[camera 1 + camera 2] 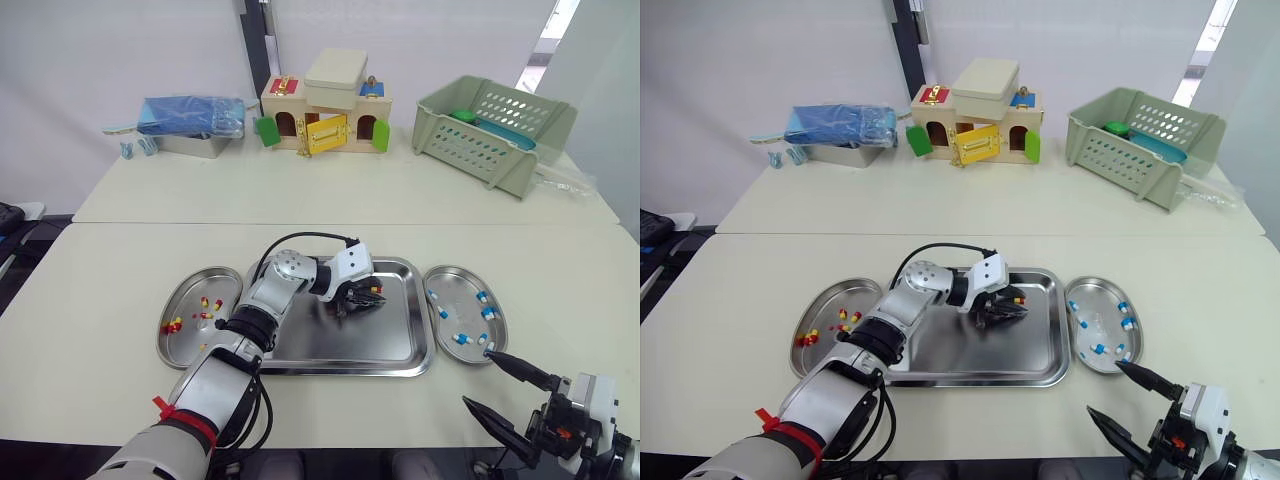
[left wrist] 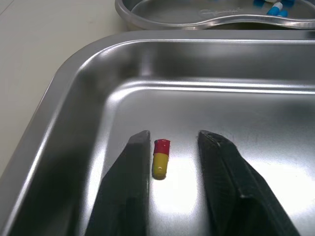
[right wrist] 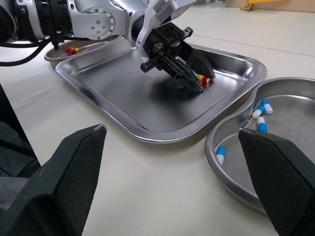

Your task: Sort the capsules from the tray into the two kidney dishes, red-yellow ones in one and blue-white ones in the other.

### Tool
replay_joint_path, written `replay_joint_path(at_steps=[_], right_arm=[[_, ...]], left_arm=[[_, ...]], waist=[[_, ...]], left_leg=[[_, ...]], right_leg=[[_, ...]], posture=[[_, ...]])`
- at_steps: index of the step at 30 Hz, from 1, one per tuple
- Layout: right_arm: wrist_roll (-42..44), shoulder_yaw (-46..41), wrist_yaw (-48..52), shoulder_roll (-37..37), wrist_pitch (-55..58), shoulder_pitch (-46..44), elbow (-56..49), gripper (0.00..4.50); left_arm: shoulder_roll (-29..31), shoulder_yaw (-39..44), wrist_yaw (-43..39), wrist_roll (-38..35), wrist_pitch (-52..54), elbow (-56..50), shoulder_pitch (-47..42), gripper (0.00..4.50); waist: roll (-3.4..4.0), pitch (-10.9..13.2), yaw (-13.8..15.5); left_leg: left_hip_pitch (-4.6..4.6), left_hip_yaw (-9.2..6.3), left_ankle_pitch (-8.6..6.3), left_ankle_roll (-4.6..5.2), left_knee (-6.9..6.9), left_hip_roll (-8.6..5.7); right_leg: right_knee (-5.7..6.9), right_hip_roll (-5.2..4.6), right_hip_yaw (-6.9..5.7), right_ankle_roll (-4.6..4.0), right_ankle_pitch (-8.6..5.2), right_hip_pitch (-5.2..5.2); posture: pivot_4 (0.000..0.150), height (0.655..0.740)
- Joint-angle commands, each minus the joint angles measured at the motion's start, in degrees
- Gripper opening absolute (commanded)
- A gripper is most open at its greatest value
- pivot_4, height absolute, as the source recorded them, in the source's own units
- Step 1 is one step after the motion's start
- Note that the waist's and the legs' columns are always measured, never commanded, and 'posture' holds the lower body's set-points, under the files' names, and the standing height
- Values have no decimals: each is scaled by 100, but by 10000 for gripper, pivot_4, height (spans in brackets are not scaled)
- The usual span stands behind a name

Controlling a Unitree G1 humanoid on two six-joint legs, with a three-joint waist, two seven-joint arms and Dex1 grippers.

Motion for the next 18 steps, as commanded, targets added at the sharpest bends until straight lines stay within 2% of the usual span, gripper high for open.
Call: replay_joint_path(at_steps=[1,2,11,14,18], right_arm=[[46,30,-2,-59,-110,-15,-134,45000],[45,36,0,-67,-117,-22,-120,45000],[69,68,97,-138,-184,-70,-40,45000],[101,116,310,-283,-214,-106,-53,45000],[189,257,696,-613,-173,-265,-73,45000]], left_arm=[[40,-97,23,128,94,-60,3,2838],[43,-99,25,137,103,-76,13,140],[81,9,-199,-109,325,-604,173,140],[247,183,-335,-400,854,-1416,342,140],[800,581,-485,-1072,2217,-3036,905,140]], waist=[[0,0,0],[0,0,0],[0,-1,-1],[0,-1,-13],[6,-4,-36]], left_leg=[[0,0,0,0,0,0],[1,0,0,0,0,0],[1,0,0,0,0,0],[-1,0,0,0,0,0],[1,-1,8,-15,-1,3]], right_leg=[[0,0,0,0,0,0],[0,0,0,0,0,1],[0,0,0,0,0,1],[1,0,0,0,0,0],[3,1,2,0,0,-1]], posture=[[1500,7400],[1500,7400],[1500,7400],[1500,7400],[1500,7400]])
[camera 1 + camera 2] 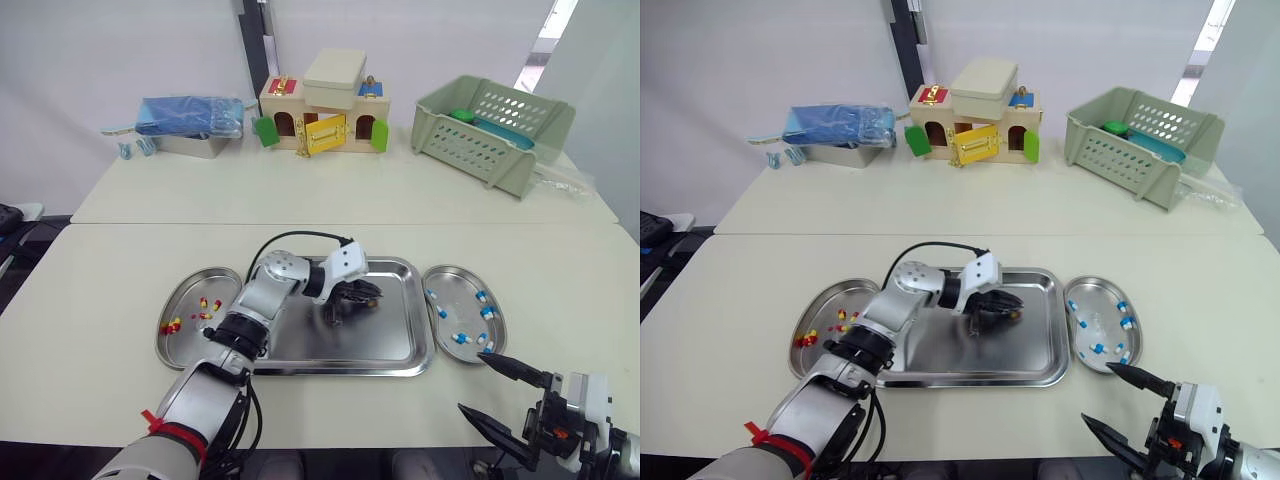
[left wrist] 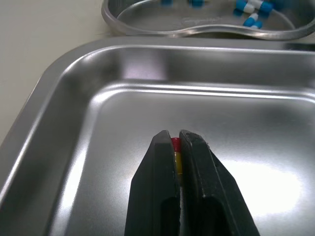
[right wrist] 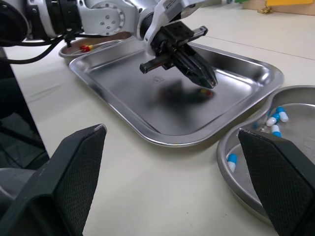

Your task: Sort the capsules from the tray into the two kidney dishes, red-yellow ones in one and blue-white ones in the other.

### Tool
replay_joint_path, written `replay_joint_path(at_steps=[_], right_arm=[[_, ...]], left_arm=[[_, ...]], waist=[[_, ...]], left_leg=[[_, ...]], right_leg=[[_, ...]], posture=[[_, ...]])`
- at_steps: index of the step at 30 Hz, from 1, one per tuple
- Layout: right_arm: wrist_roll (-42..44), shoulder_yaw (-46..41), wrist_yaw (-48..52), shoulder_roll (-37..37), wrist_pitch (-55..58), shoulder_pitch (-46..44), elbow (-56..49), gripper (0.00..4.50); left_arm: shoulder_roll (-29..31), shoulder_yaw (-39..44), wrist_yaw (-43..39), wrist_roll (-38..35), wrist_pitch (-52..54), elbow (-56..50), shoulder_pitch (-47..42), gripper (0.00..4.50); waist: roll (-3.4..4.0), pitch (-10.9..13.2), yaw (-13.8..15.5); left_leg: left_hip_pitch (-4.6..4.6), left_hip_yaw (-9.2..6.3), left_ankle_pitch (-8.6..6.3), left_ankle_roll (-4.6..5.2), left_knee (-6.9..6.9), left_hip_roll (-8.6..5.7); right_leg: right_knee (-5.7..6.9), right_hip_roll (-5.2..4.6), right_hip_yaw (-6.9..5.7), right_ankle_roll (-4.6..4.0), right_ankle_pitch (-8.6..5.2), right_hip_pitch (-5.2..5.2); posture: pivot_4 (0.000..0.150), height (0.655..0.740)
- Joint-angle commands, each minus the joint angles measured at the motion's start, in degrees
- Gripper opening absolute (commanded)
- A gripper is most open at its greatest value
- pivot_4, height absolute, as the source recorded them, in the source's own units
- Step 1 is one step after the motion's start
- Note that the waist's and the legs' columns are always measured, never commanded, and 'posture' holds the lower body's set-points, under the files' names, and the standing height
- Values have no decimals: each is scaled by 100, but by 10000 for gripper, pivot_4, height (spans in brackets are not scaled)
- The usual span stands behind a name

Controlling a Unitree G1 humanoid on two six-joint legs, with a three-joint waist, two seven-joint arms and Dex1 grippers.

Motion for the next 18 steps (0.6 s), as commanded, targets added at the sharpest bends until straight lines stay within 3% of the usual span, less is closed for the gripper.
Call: replay_joint_path(at_steps=[1,10,18], right_arm=[[175,70,386,-276,-68,-147,-56,45000],[304,606,1175,-739,65,-1156,521,45000],[236,963,1509,-742,42,-1750,1026,45000]], left_arm=[[503,511,-15,-587,1028,-1371,380,140],[1966,2245,1044,-1381,2801,-4086,2186,140],[2391,3897,1867,-1876,3503,-4909,3509,140]], waist=[[4,-3,-1],[0,-1,38],[-2,0,49]], left_leg=[[0,0,1,-2,0,1],[3,-5,3,-6,2,3],[3,-7,-7,12,2,1]], right_leg=[[0,0,0,0,0,0],[-4,-4,-5,0,0,8],[-5,-8,-10,0,0,10]], posture=[[1500,7400],[1500,7400],[1500,7400]])
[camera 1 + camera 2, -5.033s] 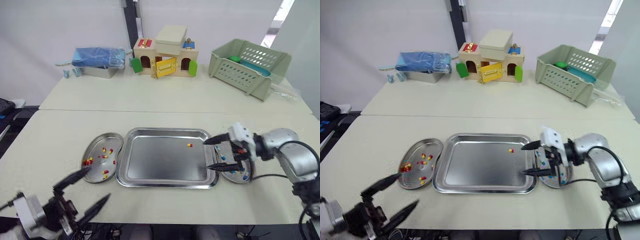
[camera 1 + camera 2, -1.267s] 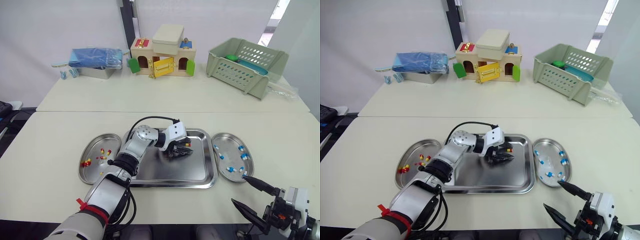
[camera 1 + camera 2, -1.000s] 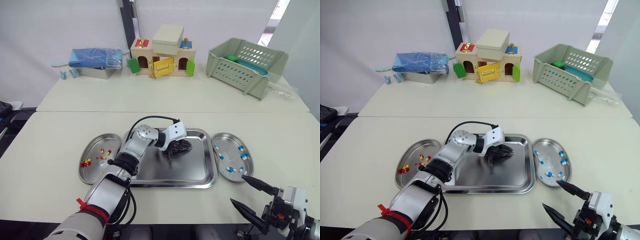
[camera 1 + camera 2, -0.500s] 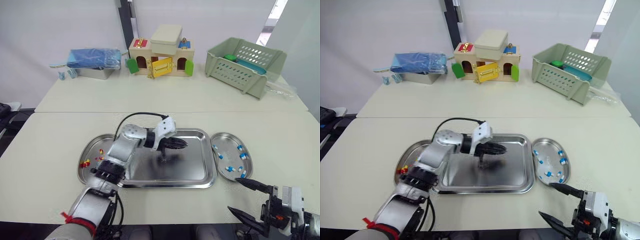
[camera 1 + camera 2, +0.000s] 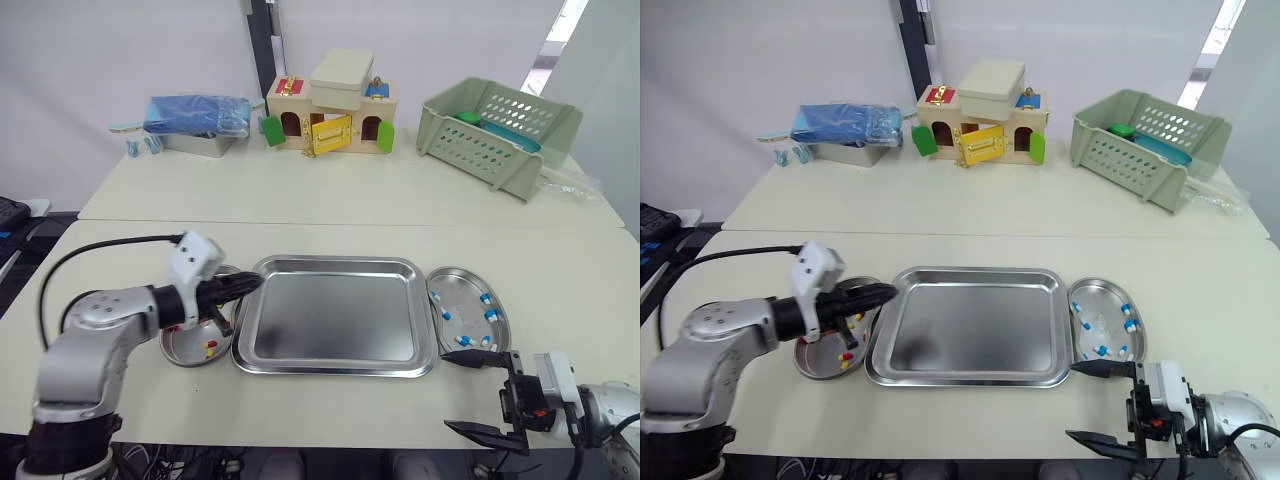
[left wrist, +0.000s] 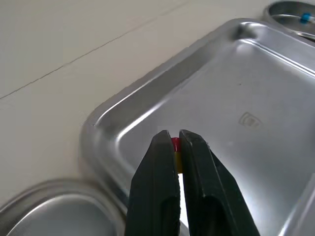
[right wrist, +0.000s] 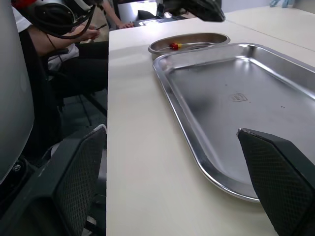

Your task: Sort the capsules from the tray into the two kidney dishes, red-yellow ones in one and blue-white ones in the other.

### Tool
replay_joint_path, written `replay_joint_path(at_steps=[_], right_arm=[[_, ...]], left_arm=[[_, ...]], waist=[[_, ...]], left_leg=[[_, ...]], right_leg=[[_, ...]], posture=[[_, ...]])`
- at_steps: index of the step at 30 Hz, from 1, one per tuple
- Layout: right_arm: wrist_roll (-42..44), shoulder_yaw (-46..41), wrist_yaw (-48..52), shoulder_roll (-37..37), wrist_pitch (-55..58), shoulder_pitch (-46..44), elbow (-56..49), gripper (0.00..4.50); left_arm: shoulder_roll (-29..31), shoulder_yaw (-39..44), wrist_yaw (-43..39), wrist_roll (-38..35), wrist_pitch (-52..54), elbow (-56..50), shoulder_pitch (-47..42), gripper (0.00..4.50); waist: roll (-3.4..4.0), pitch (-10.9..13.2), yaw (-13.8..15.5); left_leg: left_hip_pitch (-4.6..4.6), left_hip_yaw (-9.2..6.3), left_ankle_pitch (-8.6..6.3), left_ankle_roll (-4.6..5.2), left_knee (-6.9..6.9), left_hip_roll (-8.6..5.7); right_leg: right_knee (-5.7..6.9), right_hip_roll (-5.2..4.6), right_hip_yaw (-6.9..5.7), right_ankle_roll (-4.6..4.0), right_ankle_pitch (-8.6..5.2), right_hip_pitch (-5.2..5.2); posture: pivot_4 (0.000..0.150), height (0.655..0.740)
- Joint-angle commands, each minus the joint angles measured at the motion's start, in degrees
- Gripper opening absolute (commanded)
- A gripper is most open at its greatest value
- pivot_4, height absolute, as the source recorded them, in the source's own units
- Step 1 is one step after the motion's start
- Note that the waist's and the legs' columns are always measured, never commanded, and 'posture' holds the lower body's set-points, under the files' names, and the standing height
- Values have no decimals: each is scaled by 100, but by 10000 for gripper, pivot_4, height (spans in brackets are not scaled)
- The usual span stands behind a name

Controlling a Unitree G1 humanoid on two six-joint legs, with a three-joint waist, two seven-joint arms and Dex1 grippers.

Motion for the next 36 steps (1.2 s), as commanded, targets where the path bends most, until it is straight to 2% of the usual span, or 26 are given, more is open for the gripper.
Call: replay_joint_path(at_steps=[1,8,22,25,36], right_arm=[[81,68,128,-13,-26,-113,48,45000],[75,178,80,17,-3,-239,95,45000],[91,133,-194,159,2,-163,-24,45000],[93,116,-196,146,-9,-116,-54,45000],[93,109,-242,140,14,-68,-119,45000]], left_arm=[[174,529,270,-79,-47,-236,411,140],[241,754,614,26,-562,204,959,140],[470,526,770,-6,-923,762,894,140],[520,515,753,-31,-875,790,905,7647],[585,468,784,-64,-833,823,893,43427]], waist=[[0,0,-4],[-1,-1,0],[-2,-1,-12],[-3,-2,-11],[-3,-2,-14]], left_leg=[[0,0,0,0,0,0],[1,1,0,0,-1,0],[1,1,0,0,-2,0],[1,1,0,0,-2,0],[1,2,0,0,-3,1]], right_leg=[[0,0,0,0,0,0],[1,0,1,0,0,0],[2,0,1,0,0,-2],[2,1,1,0,0,-3],[2,1,1,0,0,-3]], posture=[[1500,7400],[1500,7400],[1500,7400],[1500,7400],[1500,7400]])
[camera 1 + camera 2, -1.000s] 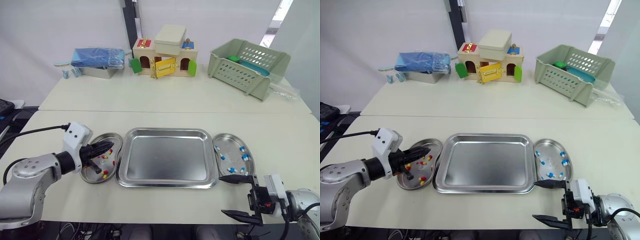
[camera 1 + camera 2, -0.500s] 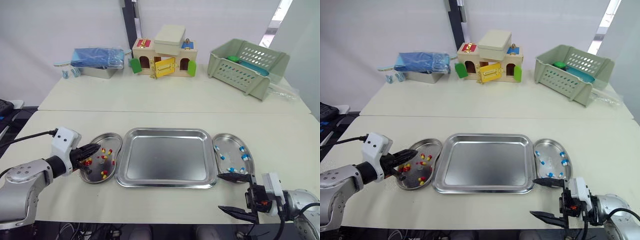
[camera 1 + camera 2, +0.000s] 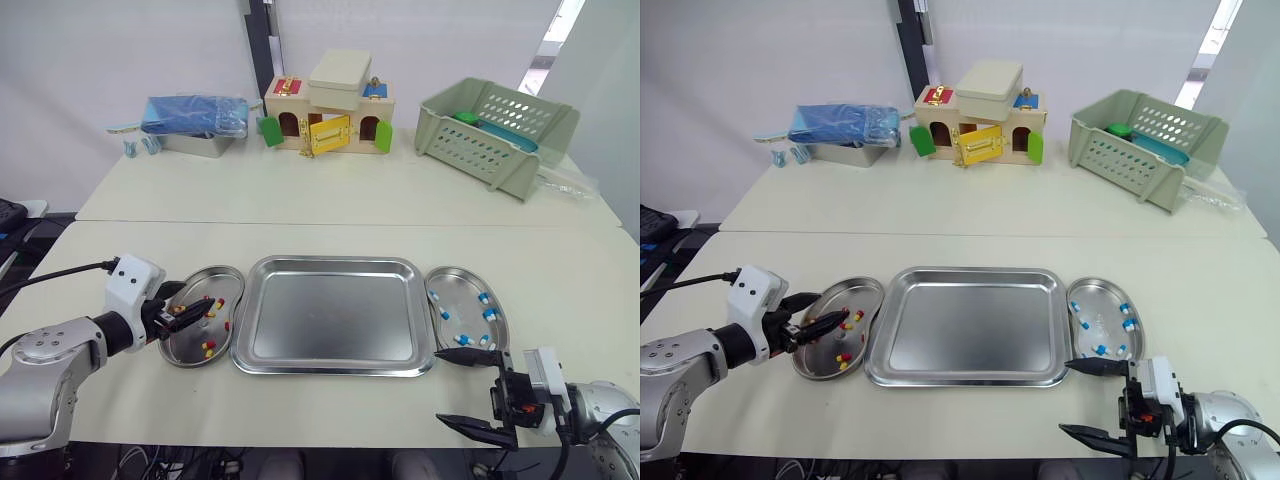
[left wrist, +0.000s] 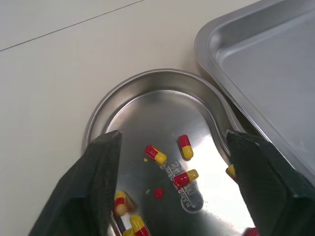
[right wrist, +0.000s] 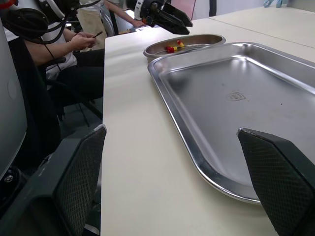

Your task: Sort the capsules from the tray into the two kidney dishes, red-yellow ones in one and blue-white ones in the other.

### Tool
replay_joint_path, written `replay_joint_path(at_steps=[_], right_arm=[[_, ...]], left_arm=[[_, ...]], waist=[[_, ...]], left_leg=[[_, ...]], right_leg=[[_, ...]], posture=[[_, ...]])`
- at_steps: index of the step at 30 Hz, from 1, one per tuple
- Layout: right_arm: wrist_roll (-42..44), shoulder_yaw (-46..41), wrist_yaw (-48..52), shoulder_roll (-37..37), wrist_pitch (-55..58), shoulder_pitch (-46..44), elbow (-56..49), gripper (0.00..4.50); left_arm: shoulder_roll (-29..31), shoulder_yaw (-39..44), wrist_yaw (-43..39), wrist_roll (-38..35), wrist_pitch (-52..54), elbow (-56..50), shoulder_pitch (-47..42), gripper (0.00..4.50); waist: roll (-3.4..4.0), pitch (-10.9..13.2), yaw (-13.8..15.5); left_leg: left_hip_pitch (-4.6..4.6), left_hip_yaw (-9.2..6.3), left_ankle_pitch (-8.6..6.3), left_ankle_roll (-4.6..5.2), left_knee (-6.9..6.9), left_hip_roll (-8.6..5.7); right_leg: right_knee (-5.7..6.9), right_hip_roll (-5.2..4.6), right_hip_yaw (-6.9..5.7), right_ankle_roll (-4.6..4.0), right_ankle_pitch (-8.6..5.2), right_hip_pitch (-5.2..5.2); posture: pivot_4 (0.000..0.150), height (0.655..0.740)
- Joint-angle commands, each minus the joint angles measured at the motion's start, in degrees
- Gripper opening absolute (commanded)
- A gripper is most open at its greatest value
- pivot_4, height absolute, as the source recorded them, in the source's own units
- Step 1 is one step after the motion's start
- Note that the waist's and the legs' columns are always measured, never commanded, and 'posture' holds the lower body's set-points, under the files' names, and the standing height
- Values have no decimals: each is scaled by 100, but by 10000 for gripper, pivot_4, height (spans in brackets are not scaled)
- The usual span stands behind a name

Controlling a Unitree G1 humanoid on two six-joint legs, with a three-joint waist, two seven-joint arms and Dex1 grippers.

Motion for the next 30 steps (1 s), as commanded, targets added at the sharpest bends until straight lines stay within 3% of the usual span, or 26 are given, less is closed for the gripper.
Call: replay_joint_path(at_steps=[1,11,16,22,26,30], right_arm=[[98,-73,-45,-16,-22,20,-225,45000],[263,-356,-74,-172,75,57,-285,45000],[715,-1255,-147,-712,585,91,-231,45000],[697,-2188,-197,-1604,1384,-63,464,45000],[169,-2132,-160,-2111,1344,-697,1686,45000],[-212,-1899,-208,-2102,1091,-1373,2440,45000]], left_arm=[[140,25,27,-71,-12,-28,-40,44782],[229,478,-280,-647,131,-275,91,44782],[486,1405,-649,-1256,317,-345,433,44782],[1082,2338,-1107,-695,-330,644,1343,44782],[1424,2519,-1248,-121,-1328,1760,1630,44782],[1594,2498,-1278,45,-1881,2557,1516,44782]], waist=[[0,0,-1],[0,0,-1],[-1,0,0],[-1,0,-30],[-9,-1,-25],[-10,0,-24]], left_leg=[[0,0,0,0,0,0],[-1,0,0,0,0,0],[-1,2,0,0,-2,0],[5,7,-1,3,-8,0],[4,10,-2,3,-7,0],[-1,12,-2,3,-8,0]], right_leg=[[0,0,0,0,0,0],[0,0,1,0,0,-1],[0,0,2,0,0,-2],[-1,1,8,-2,-1,-4],[-3,0,8,-3,-1,-5],[-4,0,8,-3,-1,-12]], posture=[[1500,7400],[1500,7400],[1500,7400],[1500,7400],[1500,7400],[1500,7400]])
